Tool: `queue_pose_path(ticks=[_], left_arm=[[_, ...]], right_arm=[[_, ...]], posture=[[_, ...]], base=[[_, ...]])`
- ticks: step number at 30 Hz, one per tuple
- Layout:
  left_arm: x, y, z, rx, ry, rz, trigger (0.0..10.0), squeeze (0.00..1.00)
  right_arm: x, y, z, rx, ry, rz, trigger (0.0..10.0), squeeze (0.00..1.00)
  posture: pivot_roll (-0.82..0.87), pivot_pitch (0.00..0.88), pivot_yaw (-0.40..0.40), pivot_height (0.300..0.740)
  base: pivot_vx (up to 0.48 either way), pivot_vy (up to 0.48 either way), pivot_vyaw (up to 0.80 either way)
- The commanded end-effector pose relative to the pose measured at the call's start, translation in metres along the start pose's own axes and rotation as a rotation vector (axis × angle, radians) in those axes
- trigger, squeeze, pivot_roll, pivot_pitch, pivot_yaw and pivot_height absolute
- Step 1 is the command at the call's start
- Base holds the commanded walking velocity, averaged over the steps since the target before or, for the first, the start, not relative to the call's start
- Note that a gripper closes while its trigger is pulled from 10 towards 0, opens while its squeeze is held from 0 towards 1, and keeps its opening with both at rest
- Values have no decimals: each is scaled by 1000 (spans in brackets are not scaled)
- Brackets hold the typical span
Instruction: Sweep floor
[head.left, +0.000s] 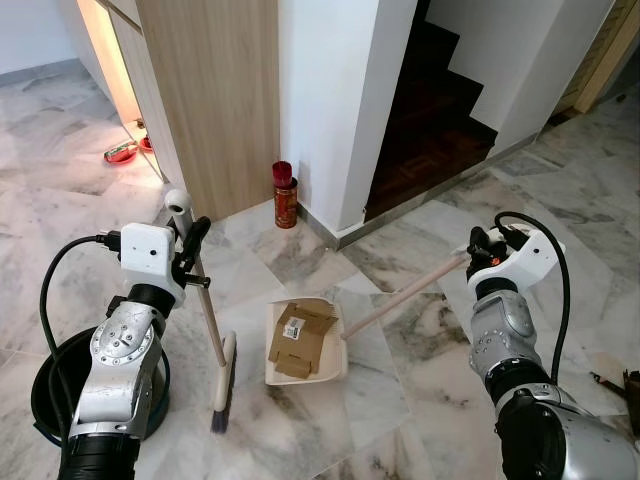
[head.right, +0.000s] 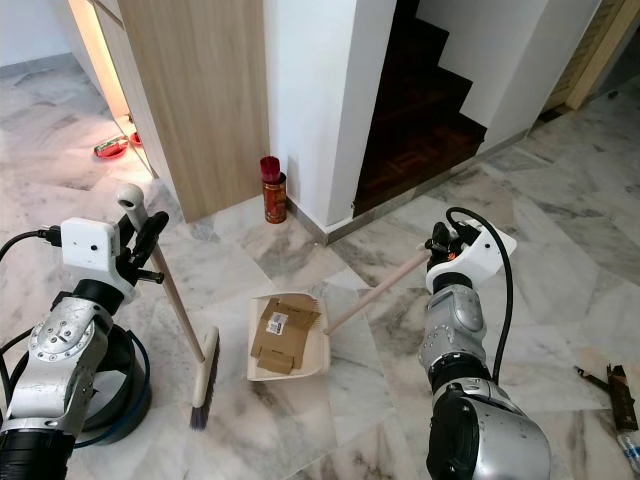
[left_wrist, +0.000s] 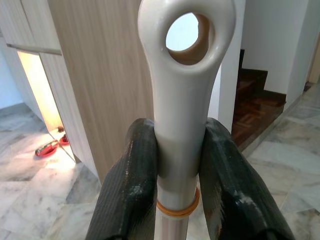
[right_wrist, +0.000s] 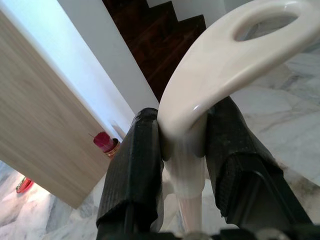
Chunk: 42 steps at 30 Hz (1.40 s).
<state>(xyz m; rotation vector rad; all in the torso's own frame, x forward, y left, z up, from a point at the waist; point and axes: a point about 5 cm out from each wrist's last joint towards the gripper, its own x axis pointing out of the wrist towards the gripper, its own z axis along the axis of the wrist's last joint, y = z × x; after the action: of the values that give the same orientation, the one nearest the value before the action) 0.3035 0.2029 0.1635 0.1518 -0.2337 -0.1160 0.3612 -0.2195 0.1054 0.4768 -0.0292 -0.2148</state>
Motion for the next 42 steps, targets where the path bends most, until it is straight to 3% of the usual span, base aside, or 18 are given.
queue_pose_path(ticks=[1,15,23,42], left_arm=[[5,-5,9,15,-52,-12,10000,0],[1,-6,4,5,-36,-5,10000,0],[0,-15,0,-22,-26,-20,10000,0],[-2,-19,-4,-25,-14,-13,10000,0]], right_arm=[[5,6,17,14,-84,17,10000,0],[5,4,16,6,-75,10,10000,0],[5,3,16,-5,-65,1,10000,0],[5,3,15,-17,-47,0,10000,0]], posture=[[101,0,-50,740],[104,0,-55,740],[106,0,-56,740],[97,0,-60,740]], base=[[0,0,0],[0,0,800],[0,0,684],[0,0,0]])
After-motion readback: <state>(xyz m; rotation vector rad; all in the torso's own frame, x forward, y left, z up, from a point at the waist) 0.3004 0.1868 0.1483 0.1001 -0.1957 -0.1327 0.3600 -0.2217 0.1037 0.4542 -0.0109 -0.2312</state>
